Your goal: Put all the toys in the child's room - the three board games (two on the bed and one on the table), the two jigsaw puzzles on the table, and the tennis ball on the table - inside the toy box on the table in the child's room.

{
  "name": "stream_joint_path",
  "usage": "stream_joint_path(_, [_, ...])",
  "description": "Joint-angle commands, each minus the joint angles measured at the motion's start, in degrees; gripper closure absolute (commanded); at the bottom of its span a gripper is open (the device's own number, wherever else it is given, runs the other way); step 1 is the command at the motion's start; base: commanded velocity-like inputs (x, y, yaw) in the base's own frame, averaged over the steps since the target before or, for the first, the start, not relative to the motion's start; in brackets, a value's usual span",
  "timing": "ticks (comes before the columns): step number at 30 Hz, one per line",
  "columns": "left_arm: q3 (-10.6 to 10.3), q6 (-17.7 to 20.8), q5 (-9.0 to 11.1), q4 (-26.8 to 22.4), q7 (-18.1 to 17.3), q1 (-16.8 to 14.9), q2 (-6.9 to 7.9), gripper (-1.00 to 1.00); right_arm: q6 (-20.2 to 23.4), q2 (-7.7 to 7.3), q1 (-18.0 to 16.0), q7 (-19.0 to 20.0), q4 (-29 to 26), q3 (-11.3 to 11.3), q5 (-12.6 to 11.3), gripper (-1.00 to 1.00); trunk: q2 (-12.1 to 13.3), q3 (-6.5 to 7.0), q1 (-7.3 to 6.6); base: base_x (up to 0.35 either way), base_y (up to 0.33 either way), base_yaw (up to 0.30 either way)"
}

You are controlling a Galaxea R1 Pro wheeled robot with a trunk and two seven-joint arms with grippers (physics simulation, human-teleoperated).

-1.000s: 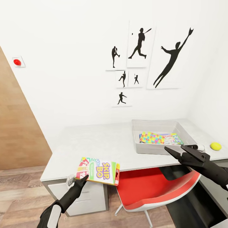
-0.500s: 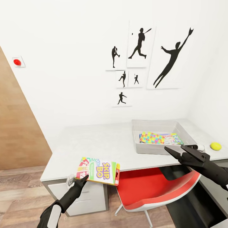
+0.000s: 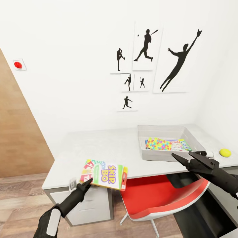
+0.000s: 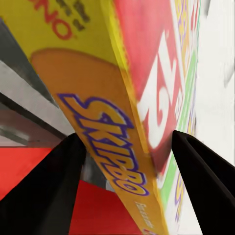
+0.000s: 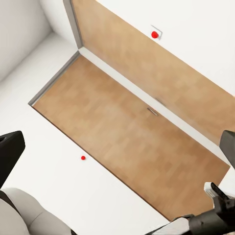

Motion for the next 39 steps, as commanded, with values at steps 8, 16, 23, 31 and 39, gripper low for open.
stream_joint_path(8, [-0.4, 17.5, -0.5, -16.6, -3.7, 0.0, 1.81, 1.00, 0.2, -0.01, 0.0, 0.1, 0.0, 0.0, 0.1, -1.00, 0.0, -0.07, 0.01, 0.000, 0.000, 0.000])
stream_joint_path(16, [-6.6, 19.3, -0.3, -20.0, -4.1, 0.0, 6.63, 1.00, 0.2, -0.01, 0.0, -0.1, 0.0, 0.0, 0.2, -1.00, 0.0, -0.07, 0.01, 0.000, 0.000, 0.000])
stream_joint_path(23, [-7.6, 19.3, 1.2, -20.2, -4.5, -0.1, 8.37, 1.00, 0.2, 0.00, 0.0, -2.0, 0.0, -0.1, 0.4, -1.00, 0.0, -0.07, 0.01, 0.000, 0.000, 0.000])
stream_joint_path(31, [-6.2, 18.1, 11.7, -19.6, -4.3, 0.0, 8.53, 1.00, 0.2, 0.29, 0.0, -4.5, 0.0, -0.2, 0.5, -1.00, 0.0, -0.07, 0.01, 0.000, 0.000, 0.000])
stream_joint_path(39, [-3.0, 17.6, 13.4, -19.4, -4.1, 0.0, 8.03, 1.00, -3.9, 1.69, 0.0, -4.9, 0.1, -0.2, 0.5, -1.00, 0.0, -0.07, 0.01, 0.000, 0.000, 0.000])
